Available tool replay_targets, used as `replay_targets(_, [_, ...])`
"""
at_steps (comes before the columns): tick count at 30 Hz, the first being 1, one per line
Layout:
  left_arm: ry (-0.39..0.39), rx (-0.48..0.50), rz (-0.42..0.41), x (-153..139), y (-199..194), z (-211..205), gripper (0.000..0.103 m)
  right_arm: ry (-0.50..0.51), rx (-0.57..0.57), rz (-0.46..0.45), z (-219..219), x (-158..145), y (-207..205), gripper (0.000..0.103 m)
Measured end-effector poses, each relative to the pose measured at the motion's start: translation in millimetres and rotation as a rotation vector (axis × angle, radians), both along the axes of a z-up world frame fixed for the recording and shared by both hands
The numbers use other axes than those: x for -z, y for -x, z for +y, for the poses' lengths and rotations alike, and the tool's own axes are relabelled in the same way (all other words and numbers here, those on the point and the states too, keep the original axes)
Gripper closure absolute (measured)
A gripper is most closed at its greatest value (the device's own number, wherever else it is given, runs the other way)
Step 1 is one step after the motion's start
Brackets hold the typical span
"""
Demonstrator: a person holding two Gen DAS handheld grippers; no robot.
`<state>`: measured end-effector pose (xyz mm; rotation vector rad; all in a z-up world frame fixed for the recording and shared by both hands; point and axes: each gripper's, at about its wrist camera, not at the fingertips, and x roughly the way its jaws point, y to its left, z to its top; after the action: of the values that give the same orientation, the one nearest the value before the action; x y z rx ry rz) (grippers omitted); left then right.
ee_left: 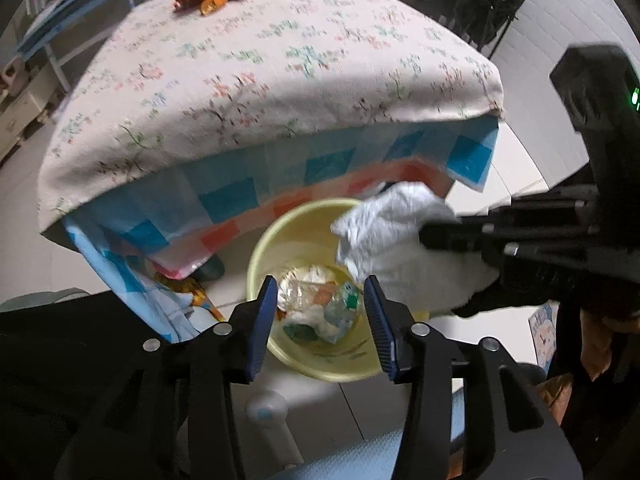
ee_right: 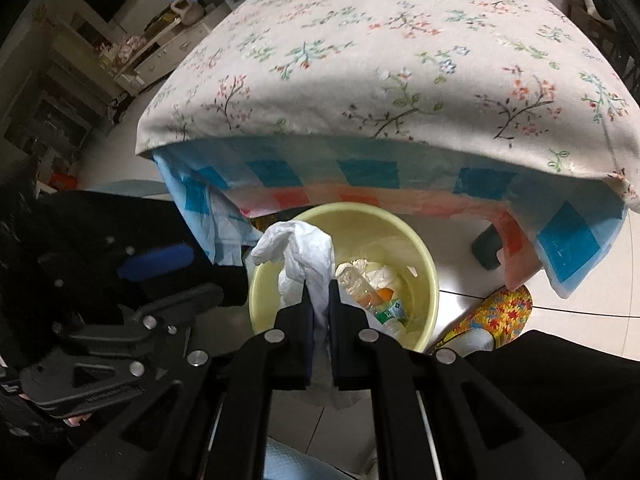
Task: Collect trash
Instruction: 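Carry both items over the yellow basin and open both grippers, then move both grippers back to the snack bag and orange peel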
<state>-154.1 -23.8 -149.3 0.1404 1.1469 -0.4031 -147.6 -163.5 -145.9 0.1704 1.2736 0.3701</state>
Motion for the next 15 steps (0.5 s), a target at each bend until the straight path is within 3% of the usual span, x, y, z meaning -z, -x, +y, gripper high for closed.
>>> replay_targets(2, [0.001, -0.017, -0.026, -4, -1, 2, 0.054, 0.001, -0.008, 0.007, 3, 1, 1, 0.092])
replay_targets(7, [-0.008, -0.057, -0.085, -13, -2, 6, 0.050, 0.007, -0.025, 0.007, 8, 1, 3, 0.065])
replay_targets(15, [-0.009, -0.119, -0.178, -26, -4, 14, 0.040, -0.004, -0.012, -0.014, 7, -3, 1, 0.052])
